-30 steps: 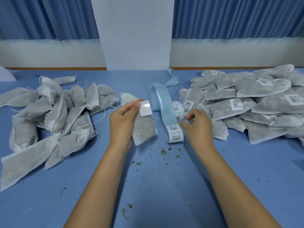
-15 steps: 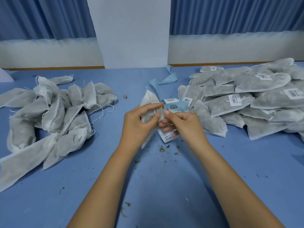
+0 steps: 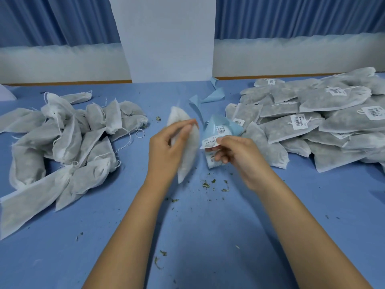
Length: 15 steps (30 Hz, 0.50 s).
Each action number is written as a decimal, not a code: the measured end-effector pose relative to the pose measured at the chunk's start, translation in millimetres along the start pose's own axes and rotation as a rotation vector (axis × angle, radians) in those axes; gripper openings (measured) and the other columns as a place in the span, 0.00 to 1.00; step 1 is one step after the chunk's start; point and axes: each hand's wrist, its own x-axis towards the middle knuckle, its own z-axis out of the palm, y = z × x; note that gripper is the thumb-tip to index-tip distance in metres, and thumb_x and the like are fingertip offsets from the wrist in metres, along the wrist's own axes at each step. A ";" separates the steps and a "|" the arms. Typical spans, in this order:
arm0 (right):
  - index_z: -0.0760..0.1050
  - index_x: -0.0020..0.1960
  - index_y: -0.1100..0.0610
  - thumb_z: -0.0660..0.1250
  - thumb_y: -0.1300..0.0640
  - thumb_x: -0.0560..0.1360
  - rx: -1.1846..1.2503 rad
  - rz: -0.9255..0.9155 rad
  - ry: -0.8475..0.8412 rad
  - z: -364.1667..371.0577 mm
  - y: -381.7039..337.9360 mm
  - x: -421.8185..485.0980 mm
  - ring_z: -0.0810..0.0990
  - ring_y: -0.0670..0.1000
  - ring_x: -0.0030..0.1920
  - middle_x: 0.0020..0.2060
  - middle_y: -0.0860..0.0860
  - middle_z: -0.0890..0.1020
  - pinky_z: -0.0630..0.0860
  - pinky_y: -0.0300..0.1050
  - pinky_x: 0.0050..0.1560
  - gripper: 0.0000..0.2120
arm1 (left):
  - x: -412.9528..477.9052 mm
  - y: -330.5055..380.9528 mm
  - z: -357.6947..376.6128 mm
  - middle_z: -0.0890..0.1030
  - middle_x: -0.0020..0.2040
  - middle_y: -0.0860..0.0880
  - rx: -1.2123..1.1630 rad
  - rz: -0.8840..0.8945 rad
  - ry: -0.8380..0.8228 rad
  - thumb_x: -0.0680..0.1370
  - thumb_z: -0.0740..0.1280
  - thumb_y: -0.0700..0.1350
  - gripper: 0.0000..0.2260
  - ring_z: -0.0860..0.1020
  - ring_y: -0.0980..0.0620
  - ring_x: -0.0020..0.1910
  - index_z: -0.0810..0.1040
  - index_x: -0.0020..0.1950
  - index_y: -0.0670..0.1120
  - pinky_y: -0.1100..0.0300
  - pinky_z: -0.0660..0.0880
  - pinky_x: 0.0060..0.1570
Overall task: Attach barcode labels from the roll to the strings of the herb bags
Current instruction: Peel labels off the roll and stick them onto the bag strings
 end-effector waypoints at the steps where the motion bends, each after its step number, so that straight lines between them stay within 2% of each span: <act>1: 0.77 0.38 0.60 0.60 0.64 0.78 -0.018 -0.035 0.001 -2.9 -2.4 -0.4 0.70 0.48 0.27 0.30 0.51 0.81 0.65 0.38 0.31 0.12 | 2.4 -1.1 -2.3 0.85 0.51 0.51 -0.035 -0.043 0.072 0.79 0.66 0.41 0.07 0.81 0.56 0.54 0.84 0.52 0.45 0.65 0.72 0.57; 3: 0.74 0.33 0.55 0.61 0.64 0.78 0.007 -0.100 -0.064 -7.2 -7.3 -2.8 0.63 0.48 0.26 0.25 0.49 0.70 0.61 0.37 0.29 0.16 | 6.3 -4.1 -7.2 0.85 0.49 0.52 -0.055 -0.108 0.153 0.78 0.66 0.36 0.08 0.81 0.55 0.53 0.84 0.49 0.46 0.61 0.73 0.58; 5: 0.74 0.30 0.50 0.63 0.62 0.77 0.069 -0.161 -0.183 -6.6 -11.0 -6.2 0.59 0.46 0.25 0.25 0.47 0.63 0.58 0.35 0.26 0.18 | 7.4 -4.4 -9.0 0.85 0.49 0.53 -0.084 -0.152 0.122 0.77 0.66 0.33 0.12 0.82 0.55 0.53 0.83 0.49 0.49 0.57 0.74 0.60; 8: 0.75 0.30 0.49 0.63 0.58 0.74 0.026 -0.283 -0.241 1.7 -10.5 -10.3 0.59 0.46 0.25 0.25 0.45 0.64 0.58 0.33 0.26 0.14 | 5.1 -0.3 -4.2 0.86 0.50 0.53 -0.166 -0.173 -0.034 0.76 0.67 0.32 0.16 0.82 0.53 0.55 0.82 0.56 0.51 0.53 0.75 0.61; 10: 0.76 0.32 0.49 0.64 0.58 0.74 -0.042 -0.328 -0.199 5.6 -7.3 -10.5 0.59 0.46 0.25 0.24 0.43 0.65 0.59 0.33 0.26 0.12 | 2.2 1.5 -0.3 0.85 0.52 0.53 -0.200 -0.162 -0.129 0.75 0.68 0.32 0.18 0.82 0.54 0.57 0.81 0.59 0.51 0.56 0.76 0.59; 13: 0.75 0.37 0.55 0.66 0.62 0.76 -0.100 -0.362 -0.137 7.1 -0.9 -6.2 0.60 0.42 0.23 0.23 0.41 0.68 0.59 0.31 0.26 0.09 | -2.1 4.2 2.3 0.84 0.55 0.53 -0.255 -0.118 -0.231 0.74 0.69 0.33 0.19 0.80 0.56 0.59 0.80 0.62 0.49 0.65 0.76 0.56; 15: 0.75 0.38 0.58 0.67 0.64 0.76 -0.129 -0.364 -0.090 7.9 2.5 -2.7 0.62 0.41 0.24 0.26 0.46 0.70 0.60 0.30 0.27 0.08 | -4.1 5.6 2.9 0.83 0.57 0.52 -0.283 -0.085 -0.283 0.75 0.69 0.34 0.19 0.79 0.55 0.60 0.79 0.63 0.48 0.66 0.75 0.56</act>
